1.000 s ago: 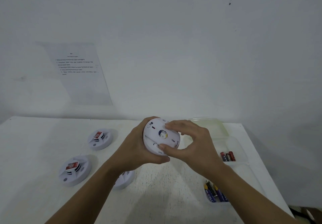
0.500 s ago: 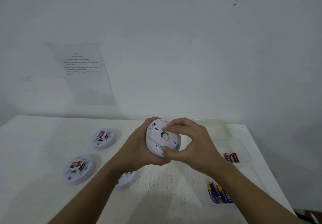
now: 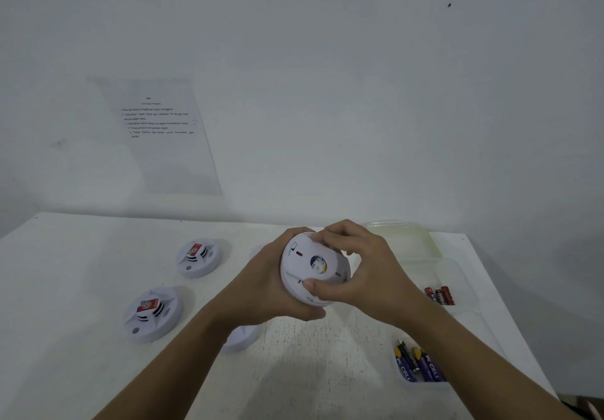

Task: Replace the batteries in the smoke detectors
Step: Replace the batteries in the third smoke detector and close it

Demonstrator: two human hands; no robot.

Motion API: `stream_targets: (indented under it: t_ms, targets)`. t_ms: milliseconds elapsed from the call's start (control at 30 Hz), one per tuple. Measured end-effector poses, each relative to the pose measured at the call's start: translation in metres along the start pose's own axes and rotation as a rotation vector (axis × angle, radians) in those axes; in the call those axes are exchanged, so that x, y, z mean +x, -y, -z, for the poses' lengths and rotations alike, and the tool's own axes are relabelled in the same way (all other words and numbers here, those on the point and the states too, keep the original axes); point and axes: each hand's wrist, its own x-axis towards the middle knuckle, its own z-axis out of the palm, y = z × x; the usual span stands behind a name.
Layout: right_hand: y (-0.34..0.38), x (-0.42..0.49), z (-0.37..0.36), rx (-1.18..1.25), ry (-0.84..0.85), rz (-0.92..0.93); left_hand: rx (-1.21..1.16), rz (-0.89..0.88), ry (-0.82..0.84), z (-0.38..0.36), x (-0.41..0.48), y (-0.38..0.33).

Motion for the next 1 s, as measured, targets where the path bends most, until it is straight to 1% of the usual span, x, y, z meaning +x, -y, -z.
stream_targets:
  t_ms: [267, 400, 533, 767, 900, 1000]
  targets:
    - [-0.007, -0.002, -0.004, -0.066, -0.063, 0.017, -0.005, 0.009, -0.027, 0.001, 0.004, 0.004]
    - [-0.011, -0.003, -0.003, -0.017, -0.143, 0.013, -0.023, 0.009, -0.038, 0.001, 0.005, 0.004]
    - [-0.017, -0.006, -0.006, -0.063, -0.206, 0.022, -0.007, -0.005, -0.064, 0.001, 0.007, 0.003]
    - [-0.016, -0.002, -0.009, -0.056, -0.190, -0.010, 0.006, -0.003, -0.071, -0.001, 0.010, 0.007]
    - [-0.014, 0.002, -0.006, -0.006, -0.174, -0.047, 0.011, 0.003, -0.076, -0.001, 0.013, 0.012]
    - [-0.010, 0.004, -0.002, -0.035, -0.165, -0.062, 0.004, 0.007, -0.048, -0.002, 0.014, 0.012]
